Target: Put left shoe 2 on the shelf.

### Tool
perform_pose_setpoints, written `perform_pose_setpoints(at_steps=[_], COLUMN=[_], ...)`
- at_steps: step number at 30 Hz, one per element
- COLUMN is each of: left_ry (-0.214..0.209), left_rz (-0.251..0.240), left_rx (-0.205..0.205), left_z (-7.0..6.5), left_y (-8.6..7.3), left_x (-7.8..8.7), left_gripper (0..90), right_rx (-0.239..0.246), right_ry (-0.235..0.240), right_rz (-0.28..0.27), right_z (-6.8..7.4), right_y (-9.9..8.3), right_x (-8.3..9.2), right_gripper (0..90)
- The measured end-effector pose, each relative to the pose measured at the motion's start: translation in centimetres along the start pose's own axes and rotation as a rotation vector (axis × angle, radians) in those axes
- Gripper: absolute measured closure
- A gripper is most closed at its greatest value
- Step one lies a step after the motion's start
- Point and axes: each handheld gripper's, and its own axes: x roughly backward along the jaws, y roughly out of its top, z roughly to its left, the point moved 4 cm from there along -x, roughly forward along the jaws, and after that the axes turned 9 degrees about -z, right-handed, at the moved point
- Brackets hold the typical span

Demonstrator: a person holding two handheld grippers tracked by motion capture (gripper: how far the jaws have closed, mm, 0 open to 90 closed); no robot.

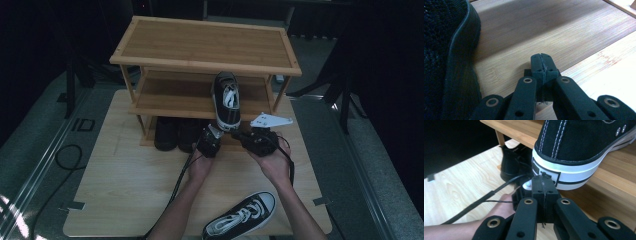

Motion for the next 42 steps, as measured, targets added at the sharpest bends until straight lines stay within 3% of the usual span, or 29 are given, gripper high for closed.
perform_pose_setpoints(at_steps=[7,28,42], left_ry=[-0.001,0.001,0.000], left_rz=[0.000,0.001,0.002], left_rx=[-0.001,-0.003,-0.003], left_z=[0.0,0.0,0.0], left_y=[0.0,0.0,0.0], left_x=[0.0,0.0,0.0], left_gripper=[90.0,90.0,90.0], right_rx=[-0.013,-0.002,-0.051], right_ry=[-0.008,-0.031,-0.042], right_rz=[0.001,0.011,0.008], right_z=[-0.9,-1.6,-2.3], right_y=[0.1,1.2,1.2], right_x=[-0.7,-3.3,-4.2], right_gripper=[90.0,90.0,90.0])
